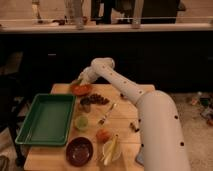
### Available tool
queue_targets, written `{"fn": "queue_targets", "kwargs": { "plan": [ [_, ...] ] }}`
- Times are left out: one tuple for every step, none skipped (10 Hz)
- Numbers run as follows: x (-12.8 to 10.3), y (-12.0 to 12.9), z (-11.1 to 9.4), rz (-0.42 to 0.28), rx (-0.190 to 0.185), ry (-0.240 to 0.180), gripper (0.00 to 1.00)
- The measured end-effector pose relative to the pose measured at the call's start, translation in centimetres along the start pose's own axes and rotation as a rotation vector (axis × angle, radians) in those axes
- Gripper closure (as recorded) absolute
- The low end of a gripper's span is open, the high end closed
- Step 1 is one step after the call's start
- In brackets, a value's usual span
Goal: Place pepper in red bowl
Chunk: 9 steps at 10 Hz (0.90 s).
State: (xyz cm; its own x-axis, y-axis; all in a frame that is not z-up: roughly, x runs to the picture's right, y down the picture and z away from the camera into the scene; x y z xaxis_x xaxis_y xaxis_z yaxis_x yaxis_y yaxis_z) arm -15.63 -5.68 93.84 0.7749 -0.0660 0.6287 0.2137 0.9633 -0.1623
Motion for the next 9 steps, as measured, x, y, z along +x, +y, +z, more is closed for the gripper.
{"fn": "queue_targets", "kwargs": {
  "plan": [
    [-0.2, -0.2, 0.7, -0.003, -0.007, -0.002, 1.0],
    [-0.3, -0.3, 1.3, -0.004, -0.014, -0.002, 1.0],
    [-0.3, -0.4, 1.8, 0.0, -0.02, 0.0, 1.0],
    [-0.1, -0.4, 2.5, 0.01, -0.028, 0.004, 1.0],
    [0.2, -0.3, 3.2, 0.035, -0.035, 0.004, 1.0],
    [0.4, -0.2, 3.7, 0.057, -0.04, 0.001, 1.0],
    [0.8, 0.0, 4.5, 0.092, -0.047, -0.008, 1.0],
    [1.2, 0.2, 4.9, 0.113, -0.051, -0.011, 1.0],
    [1.3, 0.2, 4.8, 0.115, -0.05, -0.011, 0.99]
  ]
}}
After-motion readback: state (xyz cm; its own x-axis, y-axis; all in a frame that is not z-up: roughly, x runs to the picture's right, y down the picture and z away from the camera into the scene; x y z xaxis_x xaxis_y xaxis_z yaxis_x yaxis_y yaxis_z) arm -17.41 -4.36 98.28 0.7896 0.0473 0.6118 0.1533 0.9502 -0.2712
